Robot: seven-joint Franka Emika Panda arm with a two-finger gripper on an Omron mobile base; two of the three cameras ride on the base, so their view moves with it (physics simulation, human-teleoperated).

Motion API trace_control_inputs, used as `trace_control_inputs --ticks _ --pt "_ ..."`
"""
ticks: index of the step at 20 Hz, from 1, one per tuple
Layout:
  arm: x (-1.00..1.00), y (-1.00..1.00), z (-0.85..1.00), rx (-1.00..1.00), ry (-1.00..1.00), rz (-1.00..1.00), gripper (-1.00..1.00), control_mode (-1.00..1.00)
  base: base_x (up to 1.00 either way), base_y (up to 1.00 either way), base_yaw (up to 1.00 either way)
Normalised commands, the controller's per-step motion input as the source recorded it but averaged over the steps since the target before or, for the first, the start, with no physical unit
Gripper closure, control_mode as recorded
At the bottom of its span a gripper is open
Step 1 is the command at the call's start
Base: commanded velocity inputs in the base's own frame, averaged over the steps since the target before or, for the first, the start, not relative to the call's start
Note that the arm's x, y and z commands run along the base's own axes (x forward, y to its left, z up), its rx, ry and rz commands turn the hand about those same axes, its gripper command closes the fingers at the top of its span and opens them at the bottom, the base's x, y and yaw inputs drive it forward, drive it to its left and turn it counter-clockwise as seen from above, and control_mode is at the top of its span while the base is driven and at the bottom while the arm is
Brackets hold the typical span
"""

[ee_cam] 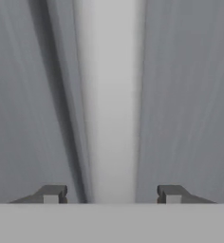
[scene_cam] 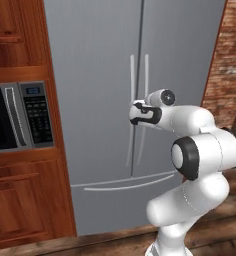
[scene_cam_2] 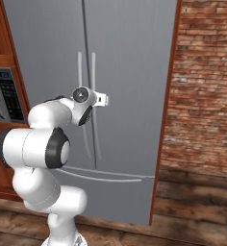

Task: Gather the lime and garlic from the fridge and place them on a tray on the dining counter. Then gather the chicken drumsticks from the fridge and place them on the other tray.

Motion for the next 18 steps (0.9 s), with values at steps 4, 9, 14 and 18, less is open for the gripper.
trace_control_inputs --ticks 4,9,14,18 --pt "0.12 -1.00 -0.33 0.23 0.14 -0.06 1.00 -1.00 0.00 0.00 0.00" --pt "-0.25 -1.00 -0.30 0.27 0.02 -0.06 1.00 -1.00 0.00 0.00 0.00" --pt "-0.89 -1.00 -0.28 0.30 -0.22 0.04 1.00 -1.00 0.00 0.00 0.00" --pt "-0.98 -1.00 -0.13 0.12 -0.43 0.02 1.00 -1.00 0.00 0.00 0.00"
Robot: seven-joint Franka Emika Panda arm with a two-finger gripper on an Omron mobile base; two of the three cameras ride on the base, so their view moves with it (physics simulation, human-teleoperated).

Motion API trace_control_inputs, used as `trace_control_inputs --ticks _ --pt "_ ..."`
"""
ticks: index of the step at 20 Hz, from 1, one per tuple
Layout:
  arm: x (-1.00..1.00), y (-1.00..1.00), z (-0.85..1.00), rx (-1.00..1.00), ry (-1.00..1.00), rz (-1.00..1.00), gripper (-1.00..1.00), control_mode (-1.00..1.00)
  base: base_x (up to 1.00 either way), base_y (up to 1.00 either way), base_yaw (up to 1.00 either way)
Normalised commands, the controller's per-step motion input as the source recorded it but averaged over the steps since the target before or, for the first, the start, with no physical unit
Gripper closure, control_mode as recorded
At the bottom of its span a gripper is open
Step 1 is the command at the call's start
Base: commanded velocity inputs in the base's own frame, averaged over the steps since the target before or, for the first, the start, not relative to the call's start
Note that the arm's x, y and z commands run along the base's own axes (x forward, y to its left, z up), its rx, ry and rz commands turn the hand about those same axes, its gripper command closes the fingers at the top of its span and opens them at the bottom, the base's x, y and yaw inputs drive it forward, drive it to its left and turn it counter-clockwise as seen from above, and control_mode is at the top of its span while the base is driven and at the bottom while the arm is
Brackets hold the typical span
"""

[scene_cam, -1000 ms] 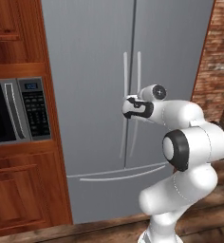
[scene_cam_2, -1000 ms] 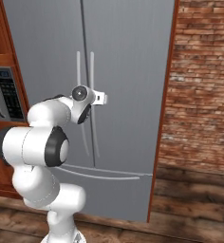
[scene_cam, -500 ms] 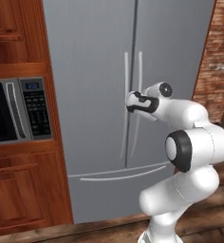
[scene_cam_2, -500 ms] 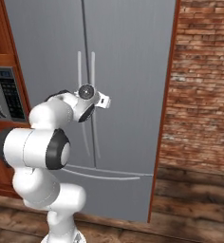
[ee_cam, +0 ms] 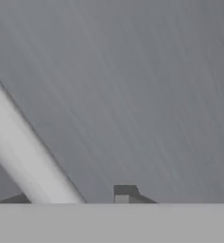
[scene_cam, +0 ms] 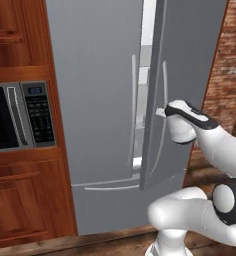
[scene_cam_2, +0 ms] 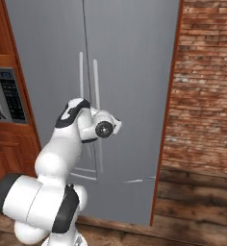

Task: Gather the lime and garlic from the fridge and place them on a tray on the dining counter. Then gather the chicken drumsticks from the fridge and place them on the other tray.

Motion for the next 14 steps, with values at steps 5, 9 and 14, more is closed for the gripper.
trace_control_inputs --ticks 5,9,14 --pt "-1.00 -1.00 -0.35 0.00 -0.19 0.07 1.00 -1.00 0.00 0.00 0.00" --pt "-1.00 -1.00 -0.07 -0.06 -0.11 0.00 1.00 -1.00 0.00 0.00 0.00" --pt "-0.98 -1.00 0.94 -0.08 -0.17 -0.01 1.00 -1.00 0.00 0.00 0.00"
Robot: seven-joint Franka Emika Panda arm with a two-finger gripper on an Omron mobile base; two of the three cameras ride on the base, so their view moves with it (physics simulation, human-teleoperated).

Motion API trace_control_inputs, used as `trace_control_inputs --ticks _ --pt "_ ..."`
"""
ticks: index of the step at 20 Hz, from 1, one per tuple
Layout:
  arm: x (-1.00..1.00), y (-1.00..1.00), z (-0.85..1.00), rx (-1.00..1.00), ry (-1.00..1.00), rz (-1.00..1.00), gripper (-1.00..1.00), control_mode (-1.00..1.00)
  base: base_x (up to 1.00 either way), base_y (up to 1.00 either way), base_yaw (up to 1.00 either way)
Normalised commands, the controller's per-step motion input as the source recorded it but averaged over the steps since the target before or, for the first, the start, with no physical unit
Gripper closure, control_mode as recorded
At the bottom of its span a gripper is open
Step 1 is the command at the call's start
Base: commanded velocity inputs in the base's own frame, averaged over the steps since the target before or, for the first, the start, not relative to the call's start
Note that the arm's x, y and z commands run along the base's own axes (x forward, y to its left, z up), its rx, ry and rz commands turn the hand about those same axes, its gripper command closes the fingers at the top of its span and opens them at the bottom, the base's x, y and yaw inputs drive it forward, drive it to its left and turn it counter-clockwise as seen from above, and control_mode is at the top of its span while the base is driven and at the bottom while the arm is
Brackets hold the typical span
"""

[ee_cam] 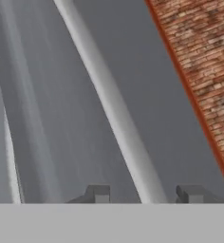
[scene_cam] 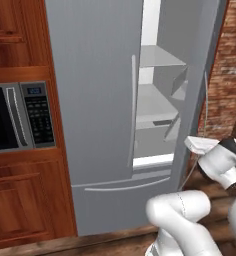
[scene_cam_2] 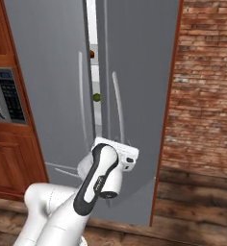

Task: Gather the lime and garlic from the fridge and place them on a tray on the dining counter. Then gather the chicken drumsticks from the fridge and place them on the other tray.

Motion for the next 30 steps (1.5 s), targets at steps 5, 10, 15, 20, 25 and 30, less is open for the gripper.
trace_control_inputs --ticks 5,10,15,20,25,30 --pt "-0.87 -0.98 0.94 -0.02 -0.01 0.00 1.00 -1.00 0.00 0.00 0.00" --pt "-0.86 -0.22 0.85 0.00 0.06 -0.01 1.00 -1.00 0.00 0.00 0.00" --pt "-1.00 0.64 0.67 -0.25 -0.04 -0.12 1.00 -1.00 0.00 0.00 0.00" --pt "-0.59 0.88 0.42 -0.30 0.04 -0.32 1.00 -1.00 0.00 0.00 0.00" --pt "0.16 1.00 0.44 -0.28 0.23 -0.28 1.00 -1.00 0.00 0.00 0.00" --pt "0.71 1.00 0.08 -0.19 0.12 -0.07 1.00 -1.00 0.00 0.00 0.00"
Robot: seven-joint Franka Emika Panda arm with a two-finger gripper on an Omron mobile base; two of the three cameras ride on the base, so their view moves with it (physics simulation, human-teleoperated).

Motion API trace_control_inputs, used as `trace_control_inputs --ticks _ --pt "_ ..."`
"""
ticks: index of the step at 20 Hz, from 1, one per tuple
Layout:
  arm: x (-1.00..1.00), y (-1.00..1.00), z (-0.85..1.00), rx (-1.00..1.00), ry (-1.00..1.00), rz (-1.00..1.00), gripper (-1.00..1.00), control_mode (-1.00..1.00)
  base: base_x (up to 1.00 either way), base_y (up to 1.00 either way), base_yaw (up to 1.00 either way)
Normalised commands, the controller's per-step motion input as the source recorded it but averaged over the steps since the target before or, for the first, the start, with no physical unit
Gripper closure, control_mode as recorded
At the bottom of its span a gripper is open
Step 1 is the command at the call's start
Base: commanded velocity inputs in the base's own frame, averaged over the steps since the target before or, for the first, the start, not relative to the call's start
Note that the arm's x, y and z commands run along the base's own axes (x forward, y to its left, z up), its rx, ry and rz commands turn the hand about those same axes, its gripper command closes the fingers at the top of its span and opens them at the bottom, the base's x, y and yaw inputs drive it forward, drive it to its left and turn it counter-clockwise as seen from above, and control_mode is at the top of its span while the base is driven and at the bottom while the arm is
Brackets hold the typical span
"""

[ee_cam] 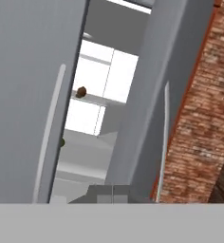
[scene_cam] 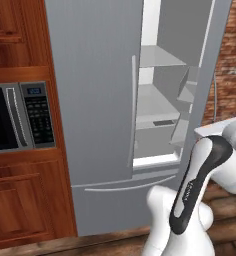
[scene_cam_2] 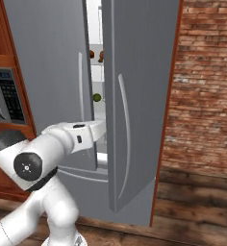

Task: Gather the lime and garlic from the fridge and place them on a tray on the dining counter. Then gather the chicken drumsticks from the fridge and place them on the other tray.

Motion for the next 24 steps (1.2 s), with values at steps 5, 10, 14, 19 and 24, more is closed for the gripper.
trace_control_inputs --ticks 5,10,14,19,24 --pt "0.57 0.86 -0.22 -0.02 0.04 -0.10 1.00 -1.00 0.00 0.00 0.00" --pt "0.42 0.23 -0.53 0.04 -0.01 -0.06 1.00 -1.00 0.00 0.00 0.00" --pt "0.18 -0.01 -0.64 0.24 -0.01 -0.17 1.00 -1.00 0.00 0.00 0.00" --pt "0.39 0.00 -0.63 0.18 -0.17 0.00 1.00 -1.00 0.00 0.00 0.00" --pt "0.45 0.00 -0.71 0.05 -0.24 0.00 1.00 -1.00 0.00 0.00 0.00"
